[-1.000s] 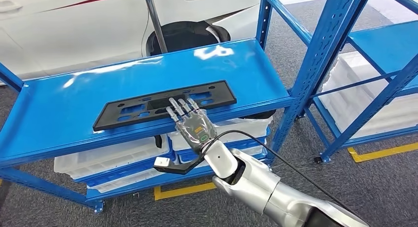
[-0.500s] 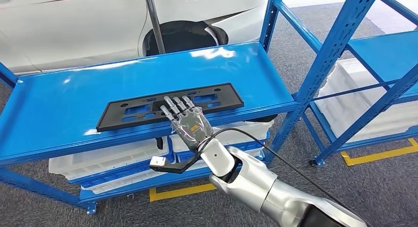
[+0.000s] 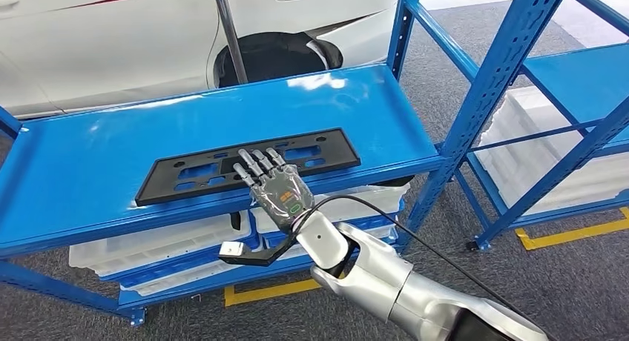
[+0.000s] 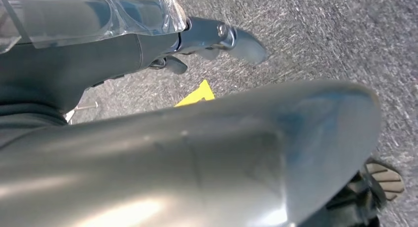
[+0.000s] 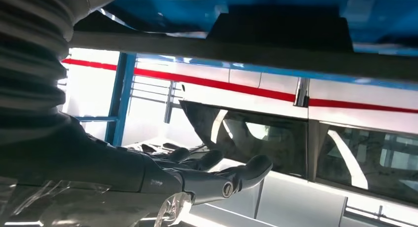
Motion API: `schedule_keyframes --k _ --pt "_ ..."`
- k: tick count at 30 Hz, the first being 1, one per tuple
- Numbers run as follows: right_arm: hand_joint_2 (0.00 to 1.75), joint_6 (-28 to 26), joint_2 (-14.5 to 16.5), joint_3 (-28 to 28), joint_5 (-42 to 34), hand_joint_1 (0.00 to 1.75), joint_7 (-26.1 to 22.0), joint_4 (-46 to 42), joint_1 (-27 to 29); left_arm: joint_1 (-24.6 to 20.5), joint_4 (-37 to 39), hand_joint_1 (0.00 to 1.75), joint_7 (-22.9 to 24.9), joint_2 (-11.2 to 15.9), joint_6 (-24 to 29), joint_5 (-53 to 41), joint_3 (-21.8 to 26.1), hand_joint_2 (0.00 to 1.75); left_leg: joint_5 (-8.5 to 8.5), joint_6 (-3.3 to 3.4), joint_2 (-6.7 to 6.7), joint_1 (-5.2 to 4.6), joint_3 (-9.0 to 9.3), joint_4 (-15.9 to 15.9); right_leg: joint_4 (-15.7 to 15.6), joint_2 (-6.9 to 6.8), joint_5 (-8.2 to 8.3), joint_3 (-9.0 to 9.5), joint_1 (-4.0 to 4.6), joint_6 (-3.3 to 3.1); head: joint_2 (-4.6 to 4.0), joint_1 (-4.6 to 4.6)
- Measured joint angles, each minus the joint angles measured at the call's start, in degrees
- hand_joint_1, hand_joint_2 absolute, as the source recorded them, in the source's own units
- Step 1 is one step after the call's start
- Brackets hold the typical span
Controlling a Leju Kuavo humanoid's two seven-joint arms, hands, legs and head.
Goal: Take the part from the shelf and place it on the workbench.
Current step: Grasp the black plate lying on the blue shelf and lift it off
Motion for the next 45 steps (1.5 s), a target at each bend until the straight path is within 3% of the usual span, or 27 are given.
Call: schedule_keyframes --k 3,4,5,6,9,11,14,16,18,19,20,21,22,23,25,26,30,32,34,35,36,37,39,40,41,45 --pt "1.75 -0.1 0.4 0.1 -0.3 0.0 -0.2 0.0 0.1 0.0 0.0 0.0 0.0 0.0 0.0 0.0 0.0 0.0 -4.83 -0.96 0.1 0.34 -5.61 11.2 0.0 -0.07 -0.15 0.1 -0.23 -0.4 0.0 -0.27" --pt "1.75 -0.1 0.4 0.1 -0.4 0.0 -0.3 0.0 0.2 0.1 0.0 0.0 0.0 0.0 0.0 0.0 0.0 0.0 -5.58 -1.15 0.1 0.45 -7.4 14.3 0.0 -0.06 -0.23 0.14 -0.24 -0.42 0.0 -0.28" --pt "1.75 -0.2 0.5 0.1 -0.4 0.0 -0.4 0.0 0.4 0.1 0.0 0.0 0.0 0.0 0.0 0.0 0.0 0.0 -5.22 -1.23 0.11 0.53 -8.22 15.2 0.0 -0.04 -0.32 0.22 -0.25 -0.4 0.0 -0.28" --pt "1.75 -0.2 0.6 0.2 -0.5 0.0 -0.4 0.0 0.5 0.1 0.0 0.0 0.0 0.0 0.0 0.0 0.0 0.0 -3.75 -1.25 0.12 0.61 -7.83 13.6 0.0 0.0 -0.44 0.36 -0.28 -0.33 0.0 -0.29" --pt "1.75 -0.4 0.9 0.2 -0.7 0.0 -0.5 0.0 0.5 0.0 0.0 0.0 0.0 0.0 0.0 0.0 0.0 0.0 2.28 -0.88 0.15 0.54 -2.49 1.2 0.0 0.15 -0.91 1.02 -0.28 0.22 0.0 -0.29" --pt "1.75 -0.6 1.1 0.3 -0.7 0.0 -0.6 0.0 0.5 -0.1 0.0 0.0 0.0 0.0 0.0 0.0 0.0 0.0 3.21 -0.32 0.08 0.14 -0.87 -2.3 -0.1 0.2 -1.06 1.14 -0.18 0.77 0.0 -0.29" --pt "1.75 -0.7 1.3 0.5 -0.7 0.0 -0.7 0.1 0.5 0.0 0.0 0.0 0.0 0.0 0.0 0.0 0.0 0.0 3.4 0.7 -0.04 0.07 -0.53 -2.7 -0.2 0.13 -1.33 1.27 -0.21 1.71 0.0 -0.27" --pt "1.75 -0.8 1.4 0.6 -0.7 0.0 -0.7 0.1 0.5 -0.1 0.0 0.0 0.0 0.0 0.0 0.0 0.0 0.0 3.55 1.46 0.0 0.31 -0.07 -3.1 3.5 -0.03 -3.53 -0.26 -0.16 2.16 0.0 -0.23" --pt "1.75 -0.9 1.4 0.7 -0.8 0.0 -0.7 0.2 0.5 -0.1 0.0 0.0 0.0 0.0 0.0 0.0 0.0 0.0 3.42 1.95 0.07 0.22 0.16 -3.1 11.7 -0.12 -7.19 -4.22 -0.16 2.32 0.0 -0.2" --pt "1.75 -0.9 1.4 0.8 -0.8 0.0 -0.7 0.2 0.6 -0.1 0.0 0.0 0.0 0.0 0.0 0.0 0.0 0.0 3.36 2.05 0.08 0.16 0.22 -3.1 15.3 -0.12 -8.32 -6.15 -0.16 2.36 0.0 -0.2" --pt "1.75 -0.9 1.3 0.9 -0.9 0.0 -0.7 0.3 0.7 0.0 0.0 0.0 0.0 0.0 0.0 0.0 0.0 0.0 3.28 2.13 0.06 0.1 0.3 -3.1 17.1 -0.12 -8.41 -7.28 -0.15 2.34 0.0 -0.19" --pt "1.75 -0.9 1.3 0.9 -0.9 0.0 -0.7 0.4 0.8 0.0 0.0 0.0 0.0 0.0 0.0 0.0 0.0 0.0 3.21 2.15 0.01 0.05 0.42 -3.1 16.5 -0.12 -7.33 -7.2 -0.15 2.25 0.0 -0.19" --pt "1.75 -0.9 1.3 1.0 -1.0 0.0 -0.7 0.4 0.8 0.0 0.0 0.0 0.0 0.0 0.0 0.0 0.0 0.0 3.11 2.13 -0.06 0.0 0.6 -3.1 13.3 -0.12 -5.32 -5.87 -0.13 2.05 0.0 -0.19" --pt "1.75 -0.9 1.3 1.0 -1.0 0.0 -0.7 0.4 0.8 0.0 0.0 0.0 0.0 -0.1 0.0 0.0 0.0 0.0 2.97 2.05 -0.15 -0.04 0.8 -3.1 8.9 -0.12 -3.02 -3.78 -0.08 1.76 0.0 -0.19" --pt "1.75 -1.0 1.4 1.0 -1.1 0.0 -0.7 0.4 0.7 0.0 0.0 0.0 0.0 -0.1 0.0 0.0 0.0 0.0 2.61 1.69 -0.25 -0.36 1.01 -3.0 1.4 -0.15 -0.24 -0.2 0.15 1.19 0.0 -0.22" --pt "1.75 -1.0 1.4 1.0 -1.2 0.0 -0.7 0.4 0.7 0.0 0.0 0.0 0.0 -0.1 0.0 0.0 0.0 0.0 2.47 1.47 -0.25 -0.48 1.03 -2.9 -0.2 -0.14 0.07 0.54 0.27 0.99 0.0 -0.24" --pt "1.75 -1.0 1.6 1.0 -1.5 0.0 -0.7 0.6 0.6 0.0 0.0 0.0 0.0 -0.1 0.0 0.0 0.0 0.0 1.4 0.28 -0.11 -0.23 0.49 -1.7 -0.9 -0.11 0.13 0.77 0.14 0.08 0.0 -0.33" --pt "1.75 -1.0 1.6 1.0 -1.6 0.0 -0.7 0.6 0.6 0.0 0.0 0.0 -0.1 -0.1 0.0 0.0 0.0 0.0 -1.57 -0.46 0.0 0.04 -2.16 3.9 -1.0 -0.19 0.15 0.89 -0.15 -0.3 0.0 -0.51" --pt "1.75 -1.0 1.7 1.1 -1.6 0.0 -0.7 0.7 0.6 0.0 0.0 0.0 -0.1 -0.1 0.0 0.0 0.0 0.0 -4.77 -1.07 0.04 0.33 -6.34 12.2 -1.0 -0.22 0.03 0.91 -0.21 -0.44 0.0 -0.61" --pt "1.75 -1.0 1.7 1.1 -1.6 0.0 -0.7 0.7 0.7 0.1 0.0 0.0 -0.1 -0.1 0.0 0.0 0.0 0.0 -5.21 -1.26 0.06 0.46 -7.79 14.6 -1.0 -0.21 -0.03 0.95 -0.22 -0.45 0.0 -0.62" --pt "1.75 -1.0 1.7 1.1 -1.6 0.0 -0.7 0.8 0.7 0.1 0.0 0.0 -0.1 -0.1 0.0 0.0 0.0 0.0 -4.46 -1.35 0.08 0.56 -8.11 14.7 -1.0 -0.18 -0.11 1.04 -0.25 -0.4 0.0 -0.62" --pt "1.75 -1.0 1.7 1.2 -1.6 0.0 -0.7 0.8 0.7 0.2 0.0 0.0 -0.1 -0.1 0.0 0.0 0.0 0.0 -2.67 -1.38 0.1 0.64 -7.22 12.2 -1.0 -0.13 -0.22 1.2 -0.29 -0.29 0.0 -0.62" --pt "1.75 -1.0 1.7 1.2 -1.6 0.0 -0.7 0.9 0.7 0.1 0.0 0.0 -0.1 -0.1 0.0 0.0 0.0 0.0 1.62 -1.22 0.13 0.64 -3.26 3.3 -0.9 -0.05 -0.53 1.65 -0.29 0.13 0.0 -0.63" --pt "1.75 -1.0 1.7 1.2 -1.6 0.0 -0.7 0.9 0.7 0.0 0.0 0.0 -0.1 -0.1 0.0 0.0 0.0 0.0 2.91 -0.96 0.11 0.51 -1.63 -0.2 -0.9 -0.01 -0.68 1.79 -0.21 0.39 0.0 -0.62" --pt "1.75 -0.9 1.7 1.2 -1.6 0.0 -0.7 0.9 0.6 0.0 0.0 0.0 -0.1 -0.1 0.0 0.0 0.0 0.0 3.47 -0.66 0.08 0.34 -0.65 -2.2 -0.9 0.01 -0.8 1.87 -0.12 0.65 0.0 -0.6" --pt "1.75 -1.0 1.8 1.3 -1.6 0.0 -0.7 0.9 0.6 0.0 0.0 0.0 -0.1 -0.1 0.0 0.0 0.0 0.0 3.58 0.85 -0.03 0.15 -0.1 -3.1 -0.4 -0.05 -1.52 1.81 -0.2 1.77 0.0 -0.55"
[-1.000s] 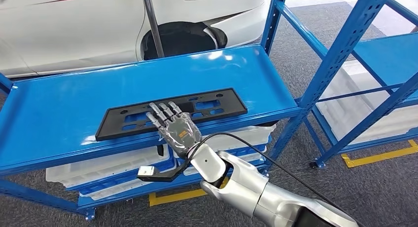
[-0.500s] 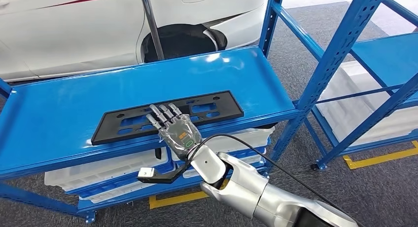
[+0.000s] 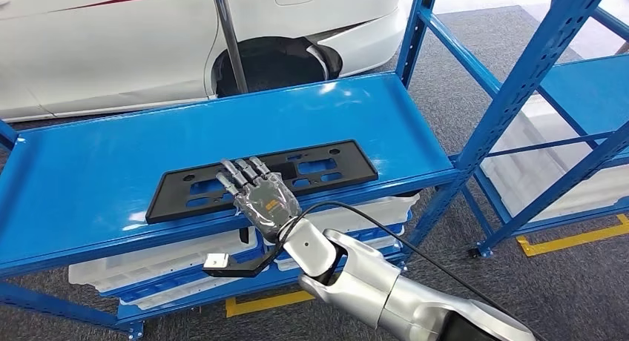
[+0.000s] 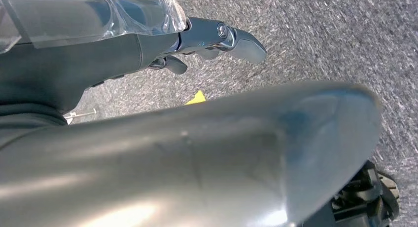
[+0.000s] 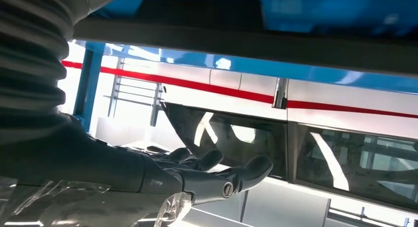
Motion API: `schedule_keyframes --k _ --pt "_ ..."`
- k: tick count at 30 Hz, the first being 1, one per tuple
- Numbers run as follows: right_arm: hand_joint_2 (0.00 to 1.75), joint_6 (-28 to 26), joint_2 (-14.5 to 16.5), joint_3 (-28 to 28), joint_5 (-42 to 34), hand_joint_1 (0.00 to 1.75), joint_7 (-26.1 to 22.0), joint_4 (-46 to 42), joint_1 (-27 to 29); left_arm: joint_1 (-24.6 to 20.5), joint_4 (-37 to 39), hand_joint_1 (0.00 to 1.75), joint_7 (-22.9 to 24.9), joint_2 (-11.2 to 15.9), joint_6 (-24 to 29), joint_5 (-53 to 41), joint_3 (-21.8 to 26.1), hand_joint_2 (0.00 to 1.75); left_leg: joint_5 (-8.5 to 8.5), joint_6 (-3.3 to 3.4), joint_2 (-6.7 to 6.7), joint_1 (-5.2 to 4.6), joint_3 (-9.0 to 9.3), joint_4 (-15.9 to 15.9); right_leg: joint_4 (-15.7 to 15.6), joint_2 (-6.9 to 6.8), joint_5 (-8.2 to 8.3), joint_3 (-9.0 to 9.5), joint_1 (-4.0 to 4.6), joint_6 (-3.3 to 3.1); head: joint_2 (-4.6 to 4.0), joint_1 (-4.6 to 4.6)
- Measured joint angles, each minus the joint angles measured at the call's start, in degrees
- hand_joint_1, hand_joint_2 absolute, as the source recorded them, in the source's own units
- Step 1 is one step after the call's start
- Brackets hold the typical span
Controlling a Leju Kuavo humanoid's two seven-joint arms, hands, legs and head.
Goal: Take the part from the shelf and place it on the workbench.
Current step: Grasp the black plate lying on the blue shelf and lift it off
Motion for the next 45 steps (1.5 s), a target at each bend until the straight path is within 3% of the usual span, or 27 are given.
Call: schedule_keyframes --k 2,4,5,6,7,9,11,14,16,17,19,21,22,25,27,31,34,38,45 --pt "1.75 0.0 0.0 0.1 0.0 0.0 0.0 0.0 0.0 0.0 0.0 0.0 0.0 0.0 0.0 0.0 0.0 0.0 0.05 0.75 0.04 0.15 0.28 -0.2 4.9 -0.12 -2.81 -2.15 -0.05 0.4 0.0 0.03" --pt "1.75 0.0 -0.1 0.2 -0.1 0.0 0.0 0.1 0.1 0.0 0.0 0.0 0.0 0.0 0.0 0.0 0.0 0.0 -0.1 1.18 0.1 0.05 0.41 -0.2 13.4 -0.15 -6.5 -6.29 -0.01 0.59 0.0 0.06" --pt "1.75 0.1 -0.1 0.2 -0.2 0.0 0.0 0.1 0.2 0.0 0.0 0.0 0.0 0.0 0.0 0.1 0.0 0.0 -0.16 1.25 0.1 0.0 0.47 -0.2 16.5 -0.15 -7.35 -7.93 -0.01 0.62 0.0 0.06" --pt "1.75 0.1 -0.2 0.2 -0.3 0.0 0.0 0.2 0.2 0.0 0.0 0.0 0.0 0.0 0.0 0.2 0.0 0.0 -0.22 1.3 0.07 -0.05 0.56 -0.2 17.4 -0.15 -7.01 -8.56 -0.01 0.58 0.0 0.07" --pt "1.75 0.1 -0.2 0.2 -0.3 0.0 0.0 0.2 0.3 0.1 0.0 0.0 0.0 0.0 0.0 0.3 0.0 0.0 -0.3 1.3 0.01 -0.08 0.7 -0.2 15.7 -0.16 -5.57 -7.96 -0.01 0.44 0.0 0.07" --pt "1.75 0.1 -0.2 0.2 -0.3 0.0 0.0 0.3 0.2 0.0 0.0 0.0 0.0 0.0 0.0 0.5 0.0 0.0 -0.55 1.11 -0.14 -0.14 1.04 -0.2 7.3 -0.16 -1.22 -4.07 0.07 -0.11 0.0 0.07" --pt "1.75 0.1 -0.2 0.2 -0.3 0.0 0.0 0.3 0.2 0.0 0.0 0.0 0.0 -0.1 0.0 0.7 0.0 0.0 -0.84 0.65 -0.22 -0.38 1.12 0.0 0.7 -0.19 1.1 -1.05 0.28 -0.62 0.0 0.04" --pt "1.75 0.6 -0.1 0.2 -0.5 0.0 -0.1 0.3 0.1 0.0 0.0 0.0 0.0 -0.1 0.0 0.7 0.0 0.0 -1.02 -0.21 -0.16 -0.33 0.97 -0.1 -0.6 -0.11 1.26 -0.65 0.51 -1.18 0.0 0.01" --pt "1.75 1.4 0.0 0.2 -1.0 0.0 -0.4 0.3 0.1 0.0 0.0 0.0 0.0 -0.1 0.0 0.7 0.0 0.0 -2.31 -0.92 -0.04 -0.16 0.11 1.8 -0.9 -0.14 1.4 -0.48 0.26 -1.71 0.0 -0.08" --pt "1.75 2.0 0.1 0.2 -1.3 0.0 -0.6 0.3 0.0 0.0 0.0 0.0 0.0 -0.1 -0.1 0.7 0.0 0.0 -3.79 -1.28 0.01 -0.04 -1.18 4.6 -1.0 -0.18 1.43 -0.38 0.08 -1.92 0.0 -0.13" --pt "1.75 3.2 0.1 0.3 -2.0 0.0 -1.0 0.3 0.0 0.0 0.0 0.0 -0.1 -0.1 -0.1 0.7 0.0 0.0 -7.4 -1.93 0.07 0.15 -5.3 13.1 -0.9 -0.22 1.32 -0.31 0.04 -2.15 0.0 -0.23" --pt "1.75 4.2 0.2 0.4 -2.6 0.0 -1.3 0.3 0.0 0.2 0.0 0.0 -0.2 -0.1 -0.1 0.7 0.0 0.0 -8.41 -2.23 0.1 0.26 -8.25 18.2 -0.9 -0.19 1.21 -0.23 0.05 -2.2 0.0 -0.23" --pt "1.75 4.5 0.2 0.4 -2.8 0.0 -1.3 0.3 0.0 0.3 0.0 0.0 -0.3 -0.1 -0.1 0.7 0.0 0.0 -7.21 -2.24 0.11 0.29 -8.04 17.2 -0.9 -0.15 1.12 -0.1 0.05 -2.17 0.0 -0.24" --pt "1.75 5.1 0.2 0.5 -3.2 0.0 -1.4 0.3 -0.1 0.2 0.0 0.0 -0.5 -0.1 -0.1 0.7 0.0 0.0 -1.01 -1.73 0.16 0.14 -2.41 4.5 -0.9 -0.03 0.7 0.49 0.16 -1.74 0.0 -0.24" --pt "1.75 5.4 0.2 0.5 -3.4 0.0 -1.4 0.3 -0.2 0.2 0.0 0.0 -0.7 -0.1 -0.1 0.8 0.0 0.0 0.35 -1.24 0.14 -0.08 -0.32 0.0 -0.8 0.0 0.36 0.56 0.47 -1.6 0.0 -0.19" --pt "1.75 5.6 0.2 0.7 -3.4 0.0 -1.6 0.3 -0.3 0.4 0.0 0.0 -0.7 -0.1 -0.1 0.9 0.0 0.0 0.39 -1.1 -0.07 -0.17 -0.15 -0.2 -0.8 -0.06 0.27 0.66 0.75 -2.77 0.0 -0.12" --pt "1.75 5.7 0.2 0.7 -3.4 0.0 -1.6 0.3 -0.3 0.4 0.0 0.0 -0.7 -0.1 -0.1 0.9 0.0 0.0 0.31 -0.8 -0.09 -0.25 -0.15 -0.2 -1.2 -0.1 0.43 0.89 0.73 -2.41 0.0 -0.11" --pt "1.75 5.7 0.2 0.8 -3.4 0.0 -1.6 0.3 -0.3 0.4 0.0 0.0 -0.7 -0.1 -0.1 0.9 0.0 0.0 0.24 -0.54 -0.08 -0.31 -0.17 -0.2 -1.5 -0.1 0.54 0.96 0.66 -1.49 0.0 -0.13" --pt "1.75 5.7 0.2 0.9 -3.4 0.0 -1.6 0.3 -0.3 0.4 0.0 0.0 -0.7 -0.1 -0.1 0.9 0.0 0.0 0.23 -0.47 -0.08 -0.33 -0.17 -0.2 -1.5 -0.1 0.55 0.96 0.62 -1.27 0.0 -0.13"
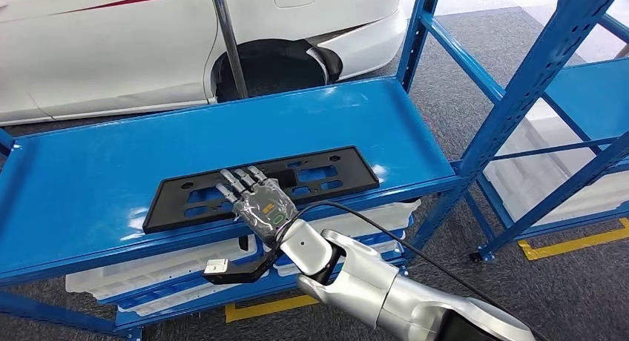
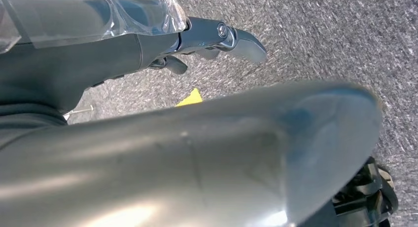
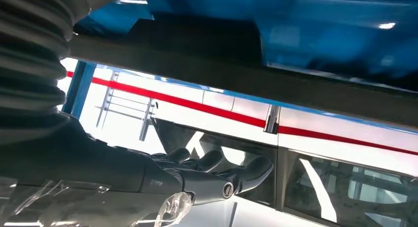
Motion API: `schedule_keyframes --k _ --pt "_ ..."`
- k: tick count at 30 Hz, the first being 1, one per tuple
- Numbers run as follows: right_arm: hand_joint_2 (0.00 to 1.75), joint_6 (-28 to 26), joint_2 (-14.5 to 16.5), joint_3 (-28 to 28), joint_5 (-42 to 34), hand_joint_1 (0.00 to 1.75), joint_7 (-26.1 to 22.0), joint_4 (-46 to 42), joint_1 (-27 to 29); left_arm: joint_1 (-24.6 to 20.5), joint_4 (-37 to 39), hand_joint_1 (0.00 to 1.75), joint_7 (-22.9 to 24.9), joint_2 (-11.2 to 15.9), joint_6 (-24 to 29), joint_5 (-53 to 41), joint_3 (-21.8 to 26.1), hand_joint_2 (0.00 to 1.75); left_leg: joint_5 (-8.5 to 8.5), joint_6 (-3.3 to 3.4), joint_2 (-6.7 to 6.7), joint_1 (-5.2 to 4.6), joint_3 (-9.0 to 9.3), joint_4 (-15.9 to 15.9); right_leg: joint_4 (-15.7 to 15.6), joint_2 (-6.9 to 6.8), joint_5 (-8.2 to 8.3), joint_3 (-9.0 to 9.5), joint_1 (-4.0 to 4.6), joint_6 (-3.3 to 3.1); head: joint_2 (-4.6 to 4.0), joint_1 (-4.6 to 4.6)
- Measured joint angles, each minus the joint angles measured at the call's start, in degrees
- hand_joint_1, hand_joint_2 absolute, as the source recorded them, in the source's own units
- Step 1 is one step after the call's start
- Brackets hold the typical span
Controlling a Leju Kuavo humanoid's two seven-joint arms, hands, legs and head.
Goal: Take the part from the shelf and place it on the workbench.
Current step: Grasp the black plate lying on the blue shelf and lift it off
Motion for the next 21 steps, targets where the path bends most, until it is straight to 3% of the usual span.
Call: schedule_keyframes --k 10,15,17,19,20,21 --pt "1.75 3.9 0.0 1.0 -3.5 0.0 -0.3 0.0 -0.4 0.2 0.0 0.0 0.0 0.0 0.0 0.1 0.0 0.0 -0.12 0.2 0.04 0.27 0.02 0.1 0.0 -0.01 0.03 -0.02 0.14 0.25 0.0 -0.02" --pt "1.75 4.2 0.1 1.1 -3.7 0.0 -0.1 0.0 -0.8 0.3 0.0 0.0 0.0 0.1 0.0 0.1 0.0 0.0 0.14 0.97 0.12 0.47 0.72 -0.9 0.5 -0.03 -0.57 -0.05 -0.04 0.89 0.0 0.02" --pt "1.75 4.2 0.1 1.1 -3.8 0.0 0.0 0.0 -1.0 0.3 0.0 0.0 -0.1 0.1 0.0 0.0 0.0 0.0 0.4 1.35 0.24 0.9 1.47 -1.6 5.4 -0.05 -3.2 -2.12 -0.1 1.28 0.0 0.14" --pt "1.75 4.3 0.0 1.2 -3.8 0.0 0.0 0.0 -1.0 0.3 0.0 0.0 -0.1 0.1 0.0 0.0 0.0 0.0 0.31 1.45 0.26 0.95 1.69 -1.6 13.6 -0.07 -6.55 -6.41 -0.38 1.67 0.0 0.22" --pt "1.75 4.4 -0.1 1.3 -3.8 0.0 0.0 0.0 -0.9 0.3 0.0 0.0 -0.1 0.1 0.0 0.0 0.0 0.0 0.23 1.38 0.24 1.04 1.75 -1.6 16.4 -0.07 -7.17 -8.13 -0.6 1.9 0.0 0.23" --pt "1.75 4.4 -0.1 1.3 -3.8 0.0 0.0 0.0 -0.8 0.4 0.0 0.0 -0.1 0.1 0.0 0.0 0.0 0.0 0.1 1.23 0.21 1.19 1.82 -1.6 17.1 -0.08 -6.66 -8.87 -0.82 2.13 0.0 0.23"
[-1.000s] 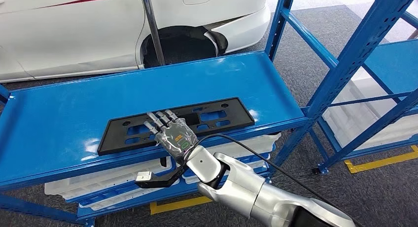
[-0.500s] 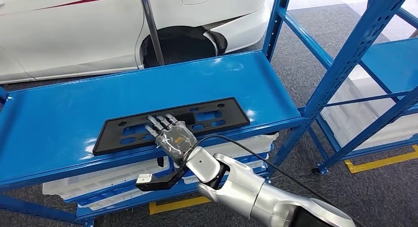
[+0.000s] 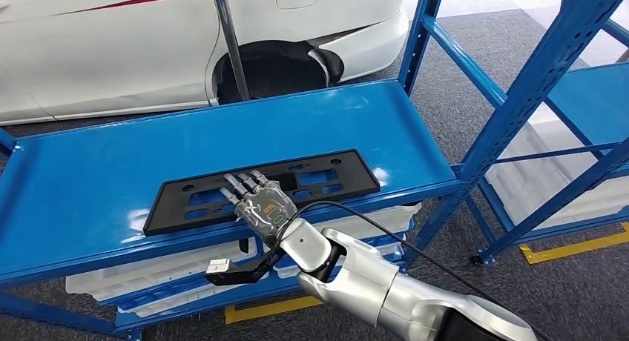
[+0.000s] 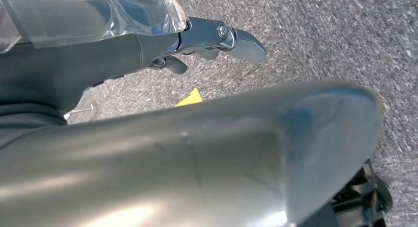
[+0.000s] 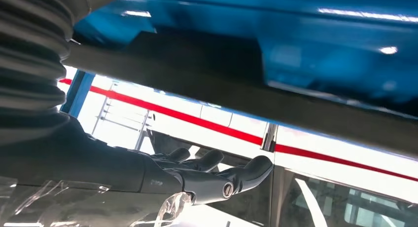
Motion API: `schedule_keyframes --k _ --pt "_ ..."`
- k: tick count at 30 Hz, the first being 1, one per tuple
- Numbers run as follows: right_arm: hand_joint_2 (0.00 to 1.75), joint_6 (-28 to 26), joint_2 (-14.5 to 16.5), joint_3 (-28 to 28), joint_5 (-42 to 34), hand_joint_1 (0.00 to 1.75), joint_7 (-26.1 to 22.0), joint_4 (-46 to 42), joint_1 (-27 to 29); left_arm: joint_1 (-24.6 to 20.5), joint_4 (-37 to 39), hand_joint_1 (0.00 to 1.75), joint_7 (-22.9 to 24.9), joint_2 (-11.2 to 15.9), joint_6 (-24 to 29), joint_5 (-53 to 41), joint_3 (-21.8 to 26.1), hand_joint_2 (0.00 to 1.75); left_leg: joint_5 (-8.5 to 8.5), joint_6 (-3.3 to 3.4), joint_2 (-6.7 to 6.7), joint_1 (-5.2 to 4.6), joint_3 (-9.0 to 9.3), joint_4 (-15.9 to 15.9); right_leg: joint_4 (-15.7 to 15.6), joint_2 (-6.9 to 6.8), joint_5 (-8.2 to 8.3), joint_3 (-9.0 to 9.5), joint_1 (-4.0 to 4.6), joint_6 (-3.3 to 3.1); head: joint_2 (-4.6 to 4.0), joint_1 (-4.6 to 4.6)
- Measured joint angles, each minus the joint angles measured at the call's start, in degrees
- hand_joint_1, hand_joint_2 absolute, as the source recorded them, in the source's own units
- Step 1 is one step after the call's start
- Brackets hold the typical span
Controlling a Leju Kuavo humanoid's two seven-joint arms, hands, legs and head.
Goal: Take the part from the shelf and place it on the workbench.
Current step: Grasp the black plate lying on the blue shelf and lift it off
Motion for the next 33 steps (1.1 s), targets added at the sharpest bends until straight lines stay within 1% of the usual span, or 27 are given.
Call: schedule_keyframes --k 1,3,4,5,6,9,10,11,13,14,15,16,17,18,19,20,21,22,24,25,26,28,29,30,31,32,33 --pt "1.75 0.0 0.0 0.0 0.0 0.0 0.0 0.0 0.0 0.1 0.0 0.0 0.0 0.0 0.0 0.0 0.0 0.0 -0.18 -0.26 -0.06 0.23 0.12 0.1 -1.8 -0.02 1.63 0.55 -0.25 0.25 0.0 0.01" --pt "1.75 0.0 0.0 0.0 0.0 0.0 0.0 0.0 0.0 0.1 0.0 0.0 0.0 0.0 0.0 0.0 0.0 0.0 -0.75 -1.14 -0.17 0.66 0.39 0.5 -10.0 -0.03 5.81 4.22 -0.79 0.87 0.0 0.11" --pt "1.75 0.0 0.0 0.0 0.0 0.0 0.0 0.0 0.0 0.0 0.0 0.0 0.0 0.1 0.0 0.0 0.0 0.0 -1.07 -1.66 -0.22 0.7 0.46 0.7 -13.5 0.14 7.19 5.87 -0.94 0.89 0.0 0.21" --pt "1.75 0.0 0.0 0.0 0.0 0.0 0.0 0.0 0.0 0.0 0.0 0.0 0.0 0.1 0.0 0.0 0.0 0.0 -1.3 -2.13 -0.24 0.68 0.5 0.8 -15.5 0.31 7.76 6.84 -0.97 0.71 0.0 0.32" --pt "1.75 0.0 0.0 0.0 0.0 0.0 0.0 0.0 0.0 0.0 0.0 0.0 0.0 0.1 0.0 0.0 0.0 0.0 -1.4 -2.51 -0.26 0.65 0.53 0.8 -16.1 0.52 7.66 7.04 -0.84 0.31 0.0 0.41" --pt "1.75 0.0 0.0 0.0 -0.1 0.0 0.1 0.0 -0.1 0.0 0.0 0.0 0.0 0.1 0.0 0.0 0.0 0.0 -1.8 -3.33 -0.17 1.01 0.49 0.9 -16.0 0.64 7.67 6.95 -0.61 -1.29 0.0 0.42" --pt "1.75 0.0 0.1 0.0 -0.1 0.0 0.1 0.0 -0.1 0.0 0.0 0.0 0.0 0.1 0.0 0.0 0.0 0.0 -2.75 -3.46 -0.1 1.07 -0.2 2.5 -16.1 0.62 7.69 7.04 -0.65 -1.73 0.0 0.4" --pt "1.75 0.0 0.1 0.0 -0.1 0.0 0.1 0.0 -0.2 0.0 0.0 0.0 -0.1 0.1 0.0 0.0 0.0 0.0 -4.28 -3.51 -0.03 1.04 -1.63 5.5 -16.2 0.58 7.7 7.13 -0.68 -2.07 0.0 0.39" --pt "1.75 0.0 0.1 0.1 -0.1 0.0 0.1 0.0 -0.2 0.0 0.0 0.0 -0.1 0.1 0.0 0.0 0.0 0.0 -7.92 -3.5 0.04 0.82 -5.99 14.3 -16.1 0.52 7.57 7.2 -0.47 -2.46 0.0 0.37" --pt "1.75 0.1 0.1 0.1 -0.1 0.0 0.1 0.0 -0.1 0.1 0.0 0.0 -0.1 0.1 0.0 0.0 0.0 0.0 -8.9 -3.45 0.05 0.71 -7.94 17.8 -16.1 0.52 7.51 7.24 -0.32 -2.56 0.0 0.37" --pt "1.75 0.1 0.1 0.1 -0.1 0.0 0.1 0.0 -0.1 0.1 0.0 0.0 -0.1 0.1 0.0 0.0 0.0 0.0 -8.82 -3.3 0.05 0.61 -8.94 19.3 -16.1 0.54 7.45 7.31 -0.17 -2.65 0.0 0.38" --pt "1.75 0.2 0.1 0.2 -0.2 0.0 0.1 0.0 -0.1 0.1 0.0 0.0 -0.1 0.1 0.0 0.0 0.0 0.0 -7.65 -3.06 0.05 0.48 -8.74 18.2 -16.1 0.57 7.37 7.44 -0.06 -2.69 0.0 0.38" --pt "1.75 0.2 0.1 0.3 -0.3 0.0 0.1 0.0 -0.1 0.0 0.0 0.0 -0.1 0.1 0.0 0.0 0.0 0.0 -5.65 -2.73 0.05 0.31 -7.38 14.9 -16.1 0.6 7.28 7.62 0.01 -2.67 0.0 0.37" --pt "1.75 0.2 0.2 0.3 -0.3 0.0 0.1 0.0 -0.1 0.0 0.0 0.0 -0.1 0.1 0.0 0.0 0.0 0.0 -3.46 -2.31 0.06 0.11 -5.35 10.3 -16.1 0.62 7.18 7.82 0.05 -2.59 0.0 0.37" --pt "1.75 0.2 0.2 0.3 -0.3 0.0 0.2 0.0 -0.2 -0.1 0.0 0.0 -0.1 0.2 0.0 0.0 0.0 0.0 -1.82 -1.96 0.09 -0.18 -3.47 6.2 -16.1 0.65 7.02 7.97 0.2 -2.41 0.0 0.36" --pt "1.75 0.2 0.2 0.4 -0.3 0.0 0.3 0.0 -0.2 -0.1 0.0 0.0 -0.1 0.2 0.0 0.0 0.0 0.0 -0.83 -1.69 0.1 -0.43 -2.18 3.4 -16.1 0.66 6.9 8.05 0.3 -2.18 0.0 0.37" --pt "1.75 0.2 0.2 0.4 -0.3 0.0 0.3 0.0 -0.2 -0.2 0.0 0.0 0.0 0.2 0.1 0.0 0.0 0.0 -0.5 -1.51 0.08 -0.66 -1.57 2.0 -16.1 0.66 6.8 8.07 0.38 -1.94 0.0 0.38" --pt "1.75 0.2 0.2 0.4 -0.3 0.0 0.4 0.0 -0.2 -0.2 0.0 0.0 0.0 0.2 0.1 0.0 0.0 0.0 -0.57 -1.42 0.05 -0.85 -1.52 1.8 -16.2 0.65 6.75 8.1 0.44 -1.67 0.0 0.4" --pt "1.75 0.2 0.2 0.5 -0.3 0.0 0.5 0.0 -0.3 -0.1 0.0 0.0 0.0 0.2 0.1 0.0 0.0 0.0 -0.39 -0.97 -0.03 -0.71 -1.35 1.5 -16.1 0.55 6.48 8.16 0.34 -1.08 0.0 0.42" --pt "1.75 0.2 0.3 0.5 -0.4 0.0 0.5 0.0 -0.3 -0.1 0.0 0.0 0.0 0.2 0.1 0.0 0.0 0.0 -0.32 -0.64 -0.03 -0.59 -1.17 1.4 -15.1 0.45 5.76 7.78 0.32 -0.83 0.0 0.43" --pt "1.75 0.2 0.3 0.5 -0.4 0.0 0.5 0.0 -0.4 -0.2 0.0 0.0 0.0 0.2 0.1 0.0 0.0 0.0 -0.28 -0.31 -0.01 -0.44 -0.95 1.2 -12.7 0.37 4.38 6.75 0.32 -0.62 0.0 0.44" --pt "1.75 0.2 0.2 0.6 -0.4 0.0 0.5 0.0 -0.4 -0.2 0.0 0.0 0.0 0.2 0.1 0.0 0.0 0.0 -0.44 0.15 0.05 -0.42 -0.72 1.2 -4.6 0.27 0.64 2.8 0.3 -0.41 0.0 0.48" --pt "1.75 0.2 0.2 0.7 -0.4 0.0 0.5 0.0 -0.3 -0.2 0.0 0.0 0.0 0.2 0.1 0.0 0.0 0.0 -0.53 0.25 0.06 -0.42 -0.67 1.2 -0.9 0.26 -0.62 0.72 0.3 -0.32 0.0 0.49" --pt "1.75 0.2 0.2 0.7 -0.4 0.0 0.5 0.0 -0.3 -0.1 0.0 0.0 0.0 0.2 0.1 0.0 0.0 0.0 -0.61 0.28 0.04 -0.43 -0.63 1.2 1.2 0.24 -0.84 -0.63 0.28 -0.27 0.0 0.49" --pt "1.75 0.2 0.1 0.8 -0.4 0.0 0.6 0.1 -0.2 -0.1 0.0 0.0 0.0 0.2 0.1 0.0 0.0 0.0 -0.71 0.27 0.0 -0.42 -0.54 1.2 0.9 0.22 0.09 -0.83 0.27 -0.3 0.0 0.49" --pt "1.75 0.2 0.1 0.8 -0.4 0.0 0.6 0.1 -0.2 -0.1 0.0 0.0 0.0 0.1 0.1 0.0 0.0 0.0 -0.84 0.18 -0.07 -0.42 -0.38 1.2 -1.9 0.19 2.05 0.27 0.27 -0.44 0.0 0.49" --pt "1.75 0.2 0.1 0.8 -0.4 0.0 0.6 0.1 -0.2 -0.1 0.0 0.0 0.0 0.1 0.1 0.0 0.0 0.0 -1.02 0.04 -0.14 -0.42 -0.15 1.3 -6.3 0.17 4.46 2.25 0.3 -0.67 0.0 0.49"
